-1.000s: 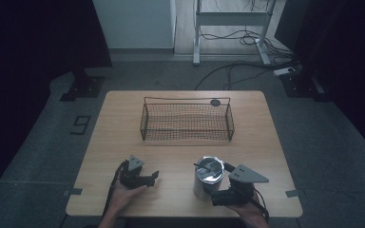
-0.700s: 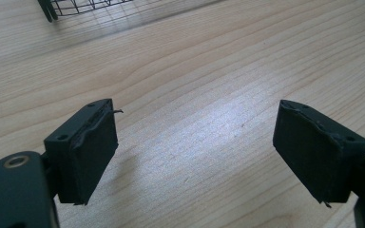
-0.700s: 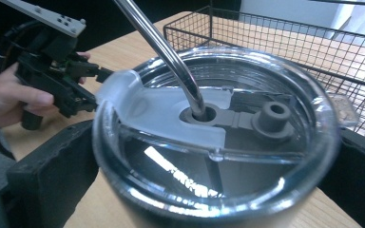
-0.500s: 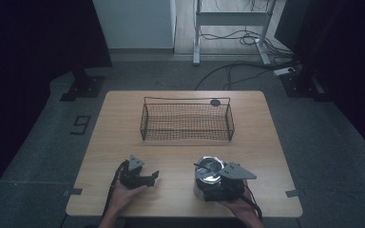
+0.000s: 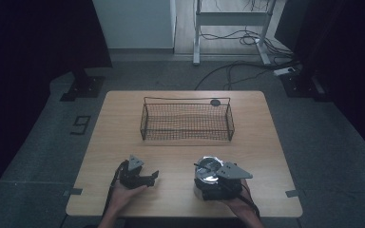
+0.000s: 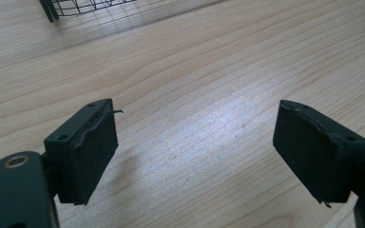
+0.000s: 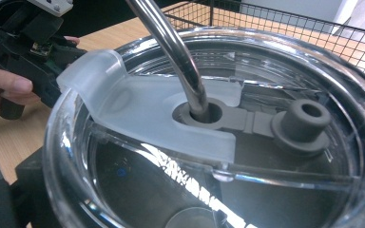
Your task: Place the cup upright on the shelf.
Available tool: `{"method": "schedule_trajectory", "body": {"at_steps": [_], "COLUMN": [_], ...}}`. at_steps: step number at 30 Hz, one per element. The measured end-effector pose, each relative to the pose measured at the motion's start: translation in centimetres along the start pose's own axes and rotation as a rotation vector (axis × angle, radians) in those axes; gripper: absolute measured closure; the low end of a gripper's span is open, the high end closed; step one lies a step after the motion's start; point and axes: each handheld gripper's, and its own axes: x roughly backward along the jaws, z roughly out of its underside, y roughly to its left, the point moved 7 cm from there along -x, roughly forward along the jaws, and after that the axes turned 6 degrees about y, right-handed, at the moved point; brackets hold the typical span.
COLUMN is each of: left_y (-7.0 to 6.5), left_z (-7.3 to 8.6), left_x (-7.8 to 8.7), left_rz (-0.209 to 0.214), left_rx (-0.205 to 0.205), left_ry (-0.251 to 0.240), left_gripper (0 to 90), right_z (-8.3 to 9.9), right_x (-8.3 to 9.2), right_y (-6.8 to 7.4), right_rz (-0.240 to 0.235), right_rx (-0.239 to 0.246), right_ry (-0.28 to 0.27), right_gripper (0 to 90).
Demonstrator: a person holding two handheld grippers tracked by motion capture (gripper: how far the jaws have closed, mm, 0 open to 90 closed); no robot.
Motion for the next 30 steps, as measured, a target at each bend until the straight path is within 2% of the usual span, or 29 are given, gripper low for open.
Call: {"method": "schedule_trajectory", "body": {"at_steps": [7,13,21,30], "left_y": [0.0,0.0,0.5,0.6], "left_z": [0.0,-0.1,-0.2,-0.2], "left_x": [0.0,0.0,0.4,0.5], "left_rz": [0.001,0.002,-0.001,0.004], "left_rx": [0.002,0.003,0.023,0.024], "left_ry": [-0.001,-0.003,-0.014,-0.016], "left_gripper": [15.3,15.3,15.3,15.3], "right_z": [-0.1,-0.1,-0.3,-1.7], "right_x": [0.0,0.0,-0.1,0.3], "right_y": [0.1,-0.2,-0.5,-1.3], "right_rz": [0.014,0.001,0.009,0.014], "right_rx": [0.001,0.003,-0.001,-0.012], "right_ry": [0.003,-0.001,0.013,-0.011], "right_gripper": [3.1,3.3,3.3,3.3]}}
